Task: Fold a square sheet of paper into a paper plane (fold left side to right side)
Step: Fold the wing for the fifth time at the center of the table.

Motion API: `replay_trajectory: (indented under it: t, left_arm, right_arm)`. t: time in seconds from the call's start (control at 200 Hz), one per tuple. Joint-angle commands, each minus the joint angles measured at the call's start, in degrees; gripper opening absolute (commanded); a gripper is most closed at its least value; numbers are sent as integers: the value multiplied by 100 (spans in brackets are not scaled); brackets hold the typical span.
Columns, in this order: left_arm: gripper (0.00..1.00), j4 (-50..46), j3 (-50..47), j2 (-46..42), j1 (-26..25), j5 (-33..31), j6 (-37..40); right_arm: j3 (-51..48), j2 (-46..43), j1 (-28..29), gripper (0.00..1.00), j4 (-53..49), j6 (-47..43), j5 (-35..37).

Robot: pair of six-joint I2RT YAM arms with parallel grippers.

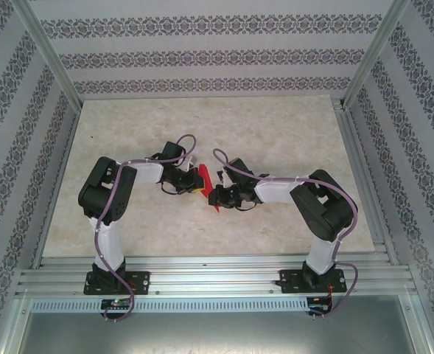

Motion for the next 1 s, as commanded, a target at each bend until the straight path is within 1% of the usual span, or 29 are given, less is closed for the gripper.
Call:
replay_trajectory:
  t: [0.0, 0.445, 0.679, 0.854, 0.994]
  left_arm:
    - [0, -166, 27, 272, 69, -613, 165]
    - [0, -157, 10, 324, 70, -622, 155]
    - [0, -140, -16, 325, 66, -625, 160]
    - [0, -148, -6, 325, 73, -631, 164]
    - [0, -157, -11, 334, 74, -681, 173]
  right_arm:
    - [-136, 112, -40, 24, -399, -121, -43]
    - [-172, -447, -31, 24, -305, 88, -186]
    - [-384, -234, 18, 23, 28, 336, -414]
    - [-363, -38, -7, 23, 14, 362, -356]
    - [-357, 139, -38, 22, -229, 395, -238]
